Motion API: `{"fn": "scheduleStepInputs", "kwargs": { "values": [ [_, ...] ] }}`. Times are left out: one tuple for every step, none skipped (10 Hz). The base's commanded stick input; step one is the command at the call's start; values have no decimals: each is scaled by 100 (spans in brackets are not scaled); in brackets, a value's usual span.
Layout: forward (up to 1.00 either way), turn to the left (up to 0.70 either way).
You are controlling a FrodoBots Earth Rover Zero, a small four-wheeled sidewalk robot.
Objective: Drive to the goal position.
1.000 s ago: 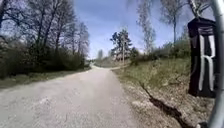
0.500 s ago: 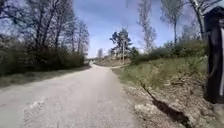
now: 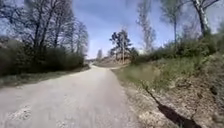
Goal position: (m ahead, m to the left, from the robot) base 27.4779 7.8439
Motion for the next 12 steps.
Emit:
{"fn": "scheduleStepInputs", "kwargs": {
  "values": [
    [70, 0],
    [70, 0],
    [70, 0],
    [70, 0],
    [70, 5],
    [70, 27],
    [70, 35],
    [70, 35],
    [70, 35],
    [70, 35],
    [70, 35],
    [70, 35]
  ]
}}
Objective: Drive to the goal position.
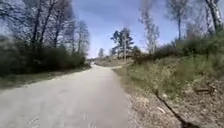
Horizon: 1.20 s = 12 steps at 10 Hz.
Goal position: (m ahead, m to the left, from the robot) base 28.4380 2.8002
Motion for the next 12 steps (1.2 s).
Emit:
{"fn": "scheduleStepInputs", "kwargs": {
  "values": [
    [70, 35],
    [70, 9],
    [70, 0],
    [70, 0],
    [70, 0],
    [70, 0],
    [70, 0],
    [70, 0],
    [70, 0],
    [70, 0],
    [70, 0],
    [70, 0]
  ]
}}
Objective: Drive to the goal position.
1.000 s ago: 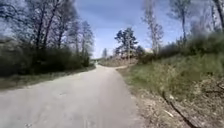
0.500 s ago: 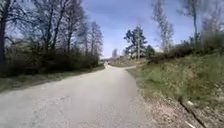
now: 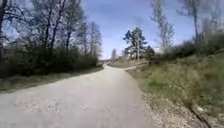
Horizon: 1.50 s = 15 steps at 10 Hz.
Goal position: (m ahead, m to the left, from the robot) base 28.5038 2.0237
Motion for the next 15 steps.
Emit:
{"fn": "scheduleStepInputs", "kwargs": {
  "values": [
    [70, 0],
    [70, 0],
    [70, 0],
    [70, 0],
    [70, 0],
    [70, 0],
    [70, 0],
    [70, 0],
    [70, 0],
    [70, 0],
    [70, 0],
    [70, 0],
    [70, 0],
    [70, 0],
    [70, 0]
  ]
}}
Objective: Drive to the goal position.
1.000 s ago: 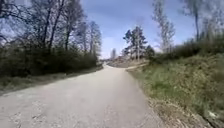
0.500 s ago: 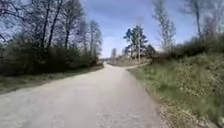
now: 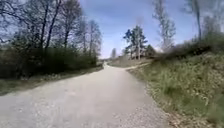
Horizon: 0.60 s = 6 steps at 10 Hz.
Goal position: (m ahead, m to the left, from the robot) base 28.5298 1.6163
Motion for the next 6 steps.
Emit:
{"fn": "scheduleStepInputs", "kwargs": {
  "values": [
    [70, 0],
    [70, 0],
    [70, 0],
    [70, 0],
    [70, 0],
    [70, 0]
  ]
}}
